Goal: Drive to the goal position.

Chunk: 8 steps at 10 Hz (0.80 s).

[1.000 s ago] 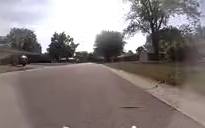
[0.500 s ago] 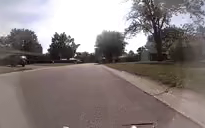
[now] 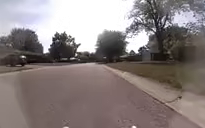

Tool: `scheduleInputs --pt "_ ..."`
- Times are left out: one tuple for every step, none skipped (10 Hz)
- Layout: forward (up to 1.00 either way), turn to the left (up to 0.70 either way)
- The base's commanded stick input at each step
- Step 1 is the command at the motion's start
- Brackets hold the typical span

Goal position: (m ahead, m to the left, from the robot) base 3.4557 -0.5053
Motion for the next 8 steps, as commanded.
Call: scheduleInputs --pt "0.69 0.03" --pt "0.69 0.03" --pt "0.69 0.03" --pt "0.69 0.03" --pt "0.69 0.03" --pt "0.69 0.03" --pt "0.69 0.03" --pt "0.69 0.03"
